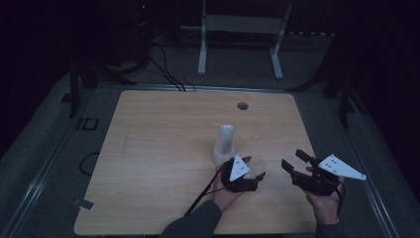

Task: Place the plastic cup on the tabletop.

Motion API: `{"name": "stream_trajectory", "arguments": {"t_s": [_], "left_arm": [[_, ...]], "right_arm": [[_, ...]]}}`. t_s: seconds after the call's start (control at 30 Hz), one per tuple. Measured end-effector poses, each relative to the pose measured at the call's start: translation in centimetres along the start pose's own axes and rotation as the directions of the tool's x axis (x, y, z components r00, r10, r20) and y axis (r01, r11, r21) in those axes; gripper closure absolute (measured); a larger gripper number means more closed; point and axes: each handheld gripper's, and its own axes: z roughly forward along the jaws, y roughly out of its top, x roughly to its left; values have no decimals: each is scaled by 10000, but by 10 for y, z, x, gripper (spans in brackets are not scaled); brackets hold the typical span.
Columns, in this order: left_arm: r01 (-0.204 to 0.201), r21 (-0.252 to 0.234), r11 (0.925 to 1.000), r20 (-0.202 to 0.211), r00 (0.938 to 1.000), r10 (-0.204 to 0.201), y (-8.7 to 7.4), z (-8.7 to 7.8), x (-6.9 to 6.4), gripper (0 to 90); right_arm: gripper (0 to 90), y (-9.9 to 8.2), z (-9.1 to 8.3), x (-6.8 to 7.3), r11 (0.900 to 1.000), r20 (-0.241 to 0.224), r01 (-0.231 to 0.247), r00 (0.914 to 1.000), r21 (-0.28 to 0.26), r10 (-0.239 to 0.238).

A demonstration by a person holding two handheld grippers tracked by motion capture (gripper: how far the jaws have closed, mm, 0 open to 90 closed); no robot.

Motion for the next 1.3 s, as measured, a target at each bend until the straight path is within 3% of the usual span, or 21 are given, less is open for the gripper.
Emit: {"name": "stream_trajectory", "arguments": {"t_s": [0.63, 0.83, 1.0, 1.13, 1.3], "left_arm": [[-93, 512, 9986, 192, 9998, 84, -2, 3, -1, 231], [32, 780, 9969, 46, 10000, -36, -2, 3, -1, 149], [138, 957, 9953, 28, 9999, -142, -2, 2, 0, 133], [437, 1004, 9940, 224, 9987, -461, -3, -2, 4, 116], [443, 1010, 9939, 264, 9985, -471, -5, -9, 6, 112]], "right_arm": [[323, 0, -2, -1, 10000, 65, -4, 10000, -60, 4], [322, -1, -2, -1, 10000, 75, -4, 10000, -37, 4], [322, -1, -1, -1, 10000, 75, 16, 10000, -38, -15], [322, -1, -2, -1, 10000, 79, 15, 10000, -34, -14], [322, -1, -2, -2, 10000, 86, -4, 10000, -20, 5]]}}
